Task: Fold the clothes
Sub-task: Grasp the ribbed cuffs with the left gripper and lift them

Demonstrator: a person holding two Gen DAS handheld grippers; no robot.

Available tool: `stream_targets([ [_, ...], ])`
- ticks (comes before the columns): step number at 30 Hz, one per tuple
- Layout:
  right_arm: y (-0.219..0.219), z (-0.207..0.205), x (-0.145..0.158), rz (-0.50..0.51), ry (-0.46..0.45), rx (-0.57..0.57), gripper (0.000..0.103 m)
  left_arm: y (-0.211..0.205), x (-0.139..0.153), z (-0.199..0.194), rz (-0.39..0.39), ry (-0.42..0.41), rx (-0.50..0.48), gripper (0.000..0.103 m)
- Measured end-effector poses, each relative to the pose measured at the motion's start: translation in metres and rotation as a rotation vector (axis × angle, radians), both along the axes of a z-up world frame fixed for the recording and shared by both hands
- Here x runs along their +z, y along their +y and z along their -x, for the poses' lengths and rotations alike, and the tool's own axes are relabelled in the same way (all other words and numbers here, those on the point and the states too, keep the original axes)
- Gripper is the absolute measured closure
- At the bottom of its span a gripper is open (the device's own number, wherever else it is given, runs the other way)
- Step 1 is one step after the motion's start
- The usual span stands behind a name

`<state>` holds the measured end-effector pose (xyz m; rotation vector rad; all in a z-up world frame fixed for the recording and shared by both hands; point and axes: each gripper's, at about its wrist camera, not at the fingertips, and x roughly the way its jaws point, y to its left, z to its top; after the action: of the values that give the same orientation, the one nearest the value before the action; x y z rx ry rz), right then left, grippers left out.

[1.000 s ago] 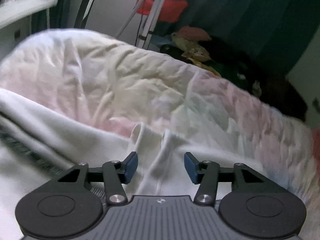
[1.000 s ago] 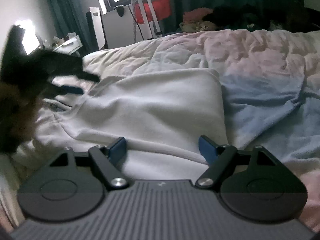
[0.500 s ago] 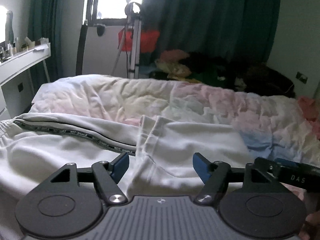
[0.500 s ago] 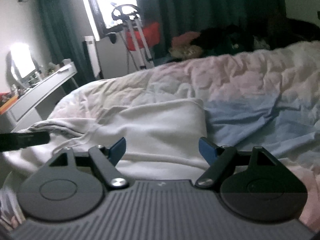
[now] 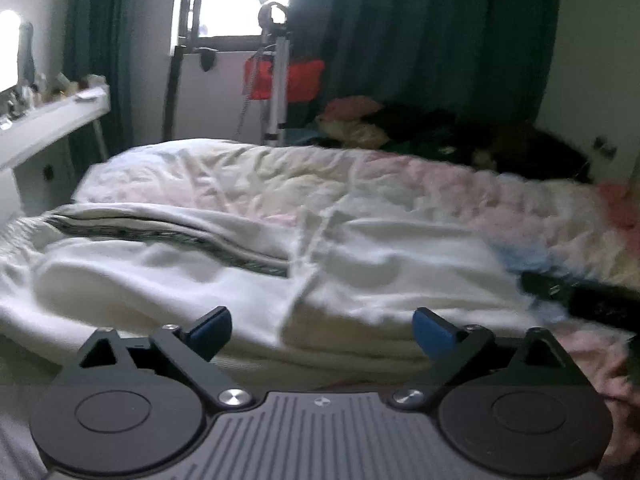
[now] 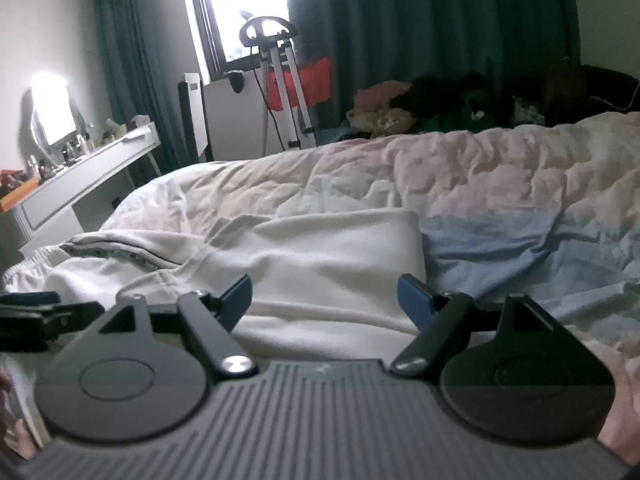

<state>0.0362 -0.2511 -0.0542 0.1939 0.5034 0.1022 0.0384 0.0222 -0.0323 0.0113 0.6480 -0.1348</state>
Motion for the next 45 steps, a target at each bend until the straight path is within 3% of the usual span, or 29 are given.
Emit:
stream_targets([
  [3, 0.000, 0.001, 0.000, -0.011, 0.003, 0.003, 0.022, 0.016, -0.005, -0.004, 0.020, 0.066, 0.060, 0.004],
  [6, -0.002, 0.002, 0.001, -0.029, 0.004, 0.004, 0.022, 0.044, -0.006, -0.010, 0.131, 0.168, 0.153, 0.004],
  [13, -0.006, 0.000, -0.003, -0.079, 0.041, 0.018, 0.022, 0.144, -0.026, -0.023, 0.649, 0.458, 0.429, 0.006],
  [14, -0.006, -0.001, -0.003, -0.085, 0.046, 0.021, 0.022, 0.157, -0.030, -0.026, 0.682, 0.468, 0.474, 0.006],
  [17, -0.004, -0.002, -0.004, -0.090, 0.056, 0.030, 0.022, 0.185, -0.040, -0.035, 0.684, 0.422, 0.577, 0.006],
  [19, -0.003, -0.001, -0.005, -0.092, 0.062, 0.033, 0.022, 0.200, -0.050, -0.041, 0.703, 0.417, 0.643, 0.011],
  [22, -0.004, -0.002, -0.009, -0.089, 0.076, 0.031, 0.022, 0.217, -0.061, -0.047, 0.817, 0.387, 0.681, 0.016],
  [25, -0.003, -0.005, -0.014, -0.092, 0.098, 0.032, 0.022, 0.226, -0.053, -0.052, 0.792, 0.321, 0.733, 0.018],
  [29, 0.000, -0.010, -0.020, -0.100, 0.124, 0.035, 0.022, 0.249, -0.055, -0.053, 0.858, 0.248, 0.854, 0.023],
  [35, 0.002, -0.020, -0.029, -0.064, 0.150, 0.020, 0.022, 0.273, -0.069, -0.042, 0.917, 0.204, 0.987, 0.039],
  [39, 0.003, -0.027, -0.031, -0.054, 0.135, 0.023, 0.022, 0.283, -0.064, -0.044, 0.831, 0.127, 1.033, 0.042],
  [42, 0.011, -0.032, -0.033, -0.050, 0.130, 0.085, 0.022, 0.302, -0.062, -0.044, 0.784, 0.049, 1.089, 0.044],
  [45, 0.021, -0.036, -0.038, -0.029, 0.135, 0.132, 0.022, 0.315, -0.065, -0.054, 0.741, 0.039, 1.073, 0.049],
])
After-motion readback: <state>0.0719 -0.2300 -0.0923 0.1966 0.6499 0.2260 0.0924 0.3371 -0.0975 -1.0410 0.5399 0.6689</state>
